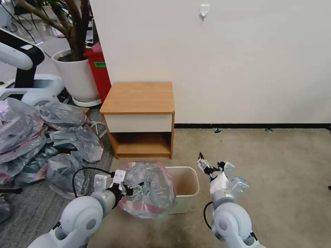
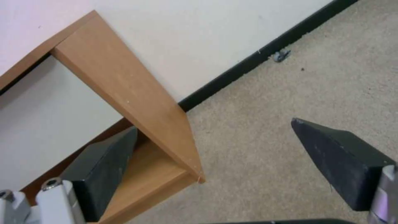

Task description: Pick up the garbage bag from the table and place it over the trash can.

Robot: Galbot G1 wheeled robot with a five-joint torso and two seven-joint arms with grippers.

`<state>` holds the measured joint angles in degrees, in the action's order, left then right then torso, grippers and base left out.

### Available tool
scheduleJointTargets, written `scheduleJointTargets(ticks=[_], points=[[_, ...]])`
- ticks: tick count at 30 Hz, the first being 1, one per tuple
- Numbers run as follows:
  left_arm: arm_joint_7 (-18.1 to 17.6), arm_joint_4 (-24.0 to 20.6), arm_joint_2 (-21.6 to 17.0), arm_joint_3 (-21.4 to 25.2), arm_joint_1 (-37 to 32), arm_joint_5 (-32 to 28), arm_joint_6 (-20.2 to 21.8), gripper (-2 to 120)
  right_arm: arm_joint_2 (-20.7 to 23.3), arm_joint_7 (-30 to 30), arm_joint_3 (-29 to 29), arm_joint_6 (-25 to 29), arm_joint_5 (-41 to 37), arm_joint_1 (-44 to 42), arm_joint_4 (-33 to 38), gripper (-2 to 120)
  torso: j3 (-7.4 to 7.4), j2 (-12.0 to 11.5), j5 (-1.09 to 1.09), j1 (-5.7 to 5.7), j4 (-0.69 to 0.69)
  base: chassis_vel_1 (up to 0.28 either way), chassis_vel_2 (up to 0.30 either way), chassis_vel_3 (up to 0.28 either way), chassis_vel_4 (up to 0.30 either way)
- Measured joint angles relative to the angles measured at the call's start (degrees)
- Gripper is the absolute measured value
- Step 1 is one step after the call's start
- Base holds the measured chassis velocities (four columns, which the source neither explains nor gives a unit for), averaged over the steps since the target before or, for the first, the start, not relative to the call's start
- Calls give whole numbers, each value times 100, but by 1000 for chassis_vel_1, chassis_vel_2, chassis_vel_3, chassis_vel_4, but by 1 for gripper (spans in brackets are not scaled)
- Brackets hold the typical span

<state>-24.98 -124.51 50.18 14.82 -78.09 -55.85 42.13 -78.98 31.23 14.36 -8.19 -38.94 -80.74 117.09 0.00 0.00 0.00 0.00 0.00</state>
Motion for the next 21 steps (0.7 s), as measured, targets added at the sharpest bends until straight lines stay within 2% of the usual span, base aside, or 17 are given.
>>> scheduleJointTargets(ticks=[16,21], points=[[-323,255,-174,-640,521,-257,0,84,-36,-9,-4,22,11,51,-151,92,0,0,0,0,0,0,0,0,0],[-376,110,-219,-574,519,-412,1,84,-49,-11,-15,25,16,72,-169,92,0,0,0,0,0,0,0,0,0]])
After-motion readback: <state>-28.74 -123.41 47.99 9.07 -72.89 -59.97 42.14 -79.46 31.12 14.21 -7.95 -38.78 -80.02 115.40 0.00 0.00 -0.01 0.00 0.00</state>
